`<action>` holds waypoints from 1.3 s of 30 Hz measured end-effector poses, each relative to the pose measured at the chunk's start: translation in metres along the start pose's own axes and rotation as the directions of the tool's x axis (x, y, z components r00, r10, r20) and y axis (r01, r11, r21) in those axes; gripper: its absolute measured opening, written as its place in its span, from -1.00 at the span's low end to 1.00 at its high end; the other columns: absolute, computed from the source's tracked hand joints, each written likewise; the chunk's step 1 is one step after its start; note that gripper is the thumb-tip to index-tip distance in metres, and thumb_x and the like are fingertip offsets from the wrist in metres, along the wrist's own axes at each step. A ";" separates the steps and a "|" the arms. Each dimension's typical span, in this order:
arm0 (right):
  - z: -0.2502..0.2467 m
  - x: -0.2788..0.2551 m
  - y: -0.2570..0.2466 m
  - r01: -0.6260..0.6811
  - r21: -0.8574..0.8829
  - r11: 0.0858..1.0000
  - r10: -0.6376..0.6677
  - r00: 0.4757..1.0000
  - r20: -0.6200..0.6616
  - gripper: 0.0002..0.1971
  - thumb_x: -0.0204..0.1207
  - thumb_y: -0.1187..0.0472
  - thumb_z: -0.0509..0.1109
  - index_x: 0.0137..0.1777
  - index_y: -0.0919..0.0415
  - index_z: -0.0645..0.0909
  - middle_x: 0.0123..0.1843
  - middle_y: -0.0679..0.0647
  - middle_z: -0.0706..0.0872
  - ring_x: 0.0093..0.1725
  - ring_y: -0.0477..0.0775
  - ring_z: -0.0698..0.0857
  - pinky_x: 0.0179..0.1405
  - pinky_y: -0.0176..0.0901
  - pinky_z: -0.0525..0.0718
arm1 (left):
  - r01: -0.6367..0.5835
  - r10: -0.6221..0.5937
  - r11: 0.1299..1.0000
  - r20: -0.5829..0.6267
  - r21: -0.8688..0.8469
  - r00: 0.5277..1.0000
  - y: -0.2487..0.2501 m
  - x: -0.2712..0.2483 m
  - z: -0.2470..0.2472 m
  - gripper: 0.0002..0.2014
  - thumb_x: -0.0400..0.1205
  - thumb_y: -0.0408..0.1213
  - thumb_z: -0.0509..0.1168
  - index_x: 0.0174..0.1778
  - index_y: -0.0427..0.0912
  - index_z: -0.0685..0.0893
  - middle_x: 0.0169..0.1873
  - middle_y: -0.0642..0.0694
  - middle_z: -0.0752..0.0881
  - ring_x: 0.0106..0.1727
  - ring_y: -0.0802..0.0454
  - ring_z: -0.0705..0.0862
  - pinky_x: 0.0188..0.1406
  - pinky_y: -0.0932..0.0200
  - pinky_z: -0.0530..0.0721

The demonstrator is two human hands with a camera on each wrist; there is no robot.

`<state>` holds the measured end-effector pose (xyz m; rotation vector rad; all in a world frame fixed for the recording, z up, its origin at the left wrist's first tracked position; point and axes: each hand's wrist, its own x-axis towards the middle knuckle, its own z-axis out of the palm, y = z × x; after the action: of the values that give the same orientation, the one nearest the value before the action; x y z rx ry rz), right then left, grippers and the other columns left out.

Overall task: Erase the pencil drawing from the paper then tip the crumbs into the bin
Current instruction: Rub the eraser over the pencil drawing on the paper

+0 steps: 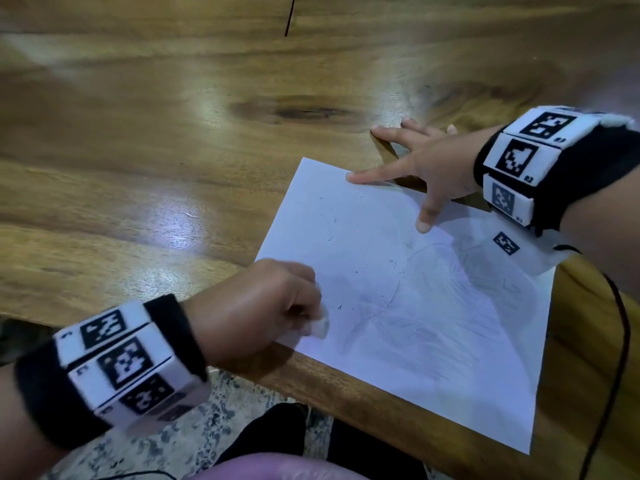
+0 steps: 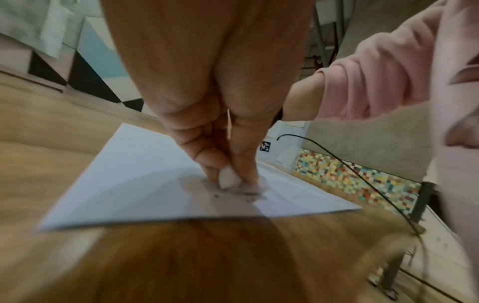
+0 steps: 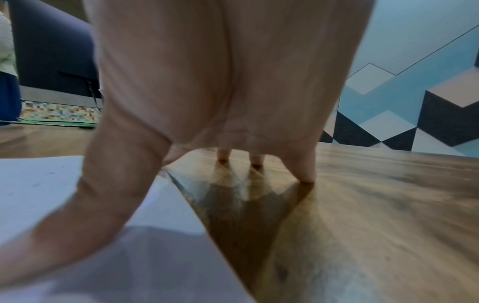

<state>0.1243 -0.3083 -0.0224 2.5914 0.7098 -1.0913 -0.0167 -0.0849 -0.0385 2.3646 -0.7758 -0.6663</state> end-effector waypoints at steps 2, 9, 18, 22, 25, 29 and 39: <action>0.001 0.000 0.000 -0.003 0.001 1.000 0.003 1.000 -0.002 0.11 0.18 -0.06 0.63 0.25 -0.79 -0.26 0.58 -0.21 -0.55 0.61 0.13 -0.44 0.50 0.52 0.05 | -0.019 0.024 0.998 -0.078 0.062 0.997 0.001 0.017 -0.005 -0.85 0.43 -0.18 0.35 -0.39 -0.18 0.68 -0.40 0.05 0.59 -0.35 0.19 0.53 -0.42 0.39 0.38; 0.000 0.000 0.001 -0.006 0.011 1.000 0.006 1.000 0.001 0.11 0.18 -0.06 0.63 0.21 -0.80 -0.27 0.57 -0.22 -0.56 0.61 0.12 -0.44 0.51 0.52 0.03 | -0.043 0.041 0.998 0.044 0.048 0.998 -0.004 -0.008 0.005 -0.86 0.46 -0.37 0.36 -0.41 -0.16 0.61 -0.36 0.15 0.48 -0.37 0.32 0.46 -0.37 0.59 0.33; 0.001 -0.001 0.001 0.009 0.037 0.999 -0.009 1.000 -0.003 0.11 0.19 -0.03 0.64 0.31 -0.78 -0.20 0.58 -0.22 -0.55 0.61 0.12 -0.45 0.51 0.54 -0.01 | -0.104 0.105 0.994 -0.014 0.036 0.994 0.000 0.010 0.008 -0.77 0.54 -0.21 0.27 -0.44 -0.15 0.51 -0.34 0.07 0.47 -0.40 0.38 0.39 -0.37 0.57 0.31; 0.001 -0.001 0.003 0.017 0.039 0.999 -0.017 1.000 -0.007 0.11 0.18 -0.03 0.64 0.30 -0.79 -0.20 0.58 -0.23 -0.54 0.61 0.12 -0.44 0.51 0.53 -0.02 | -0.084 0.082 0.996 0.065 0.028 0.994 -0.003 -0.010 0.008 -0.85 0.51 -0.33 0.30 -0.38 -0.10 0.56 -0.29 0.20 0.44 -0.33 0.40 0.42 -0.32 0.56 0.35; 0.001 0.000 0.002 0.010 0.040 0.999 -0.009 1.000 -0.005 0.12 0.18 -0.02 0.65 0.27 -0.80 -0.21 0.58 -0.23 -0.55 0.61 0.12 -0.45 0.50 0.54 -0.03 | -0.082 0.081 0.997 0.021 0.010 0.996 0.001 0.004 0.006 -0.90 0.46 -0.31 0.30 -0.33 -0.03 0.56 -0.28 0.17 0.46 -0.30 0.49 0.42 -0.29 0.65 0.32; 0.001 0.001 0.002 0.006 0.041 0.999 -0.006 1.000 -0.006 0.12 0.18 -0.01 0.65 0.27 -0.80 -0.21 0.58 -0.24 -0.55 0.61 0.11 -0.45 0.51 0.53 -0.03 | -0.113 0.114 0.993 -0.063 0.034 0.991 0.004 0.024 0.007 -0.90 0.50 -0.24 0.26 -0.34 -0.10 0.58 -0.29 0.01 0.52 -0.36 0.28 0.38 -0.38 0.48 0.31; 0.001 0.000 0.000 0.005 0.034 0.999 -0.005 1.000 -0.002 0.12 0.18 -0.01 0.64 0.29 -0.78 -0.21 0.58 -0.21 -0.56 0.60 0.13 -0.46 0.50 0.55 -0.02 | -0.009 0.006 0.999 -0.077 -0.046 0.997 -0.007 0.014 -0.018 -0.87 0.38 -0.15 0.32 -0.30 -0.12 0.70 -0.36 0.17 0.56 -0.37 0.42 0.52 -0.35 0.53 0.41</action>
<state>0.1237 -0.3089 -0.0232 2.6202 0.7040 -1.1124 0.0062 -0.0829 -0.0341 2.3301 -0.7281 -0.5803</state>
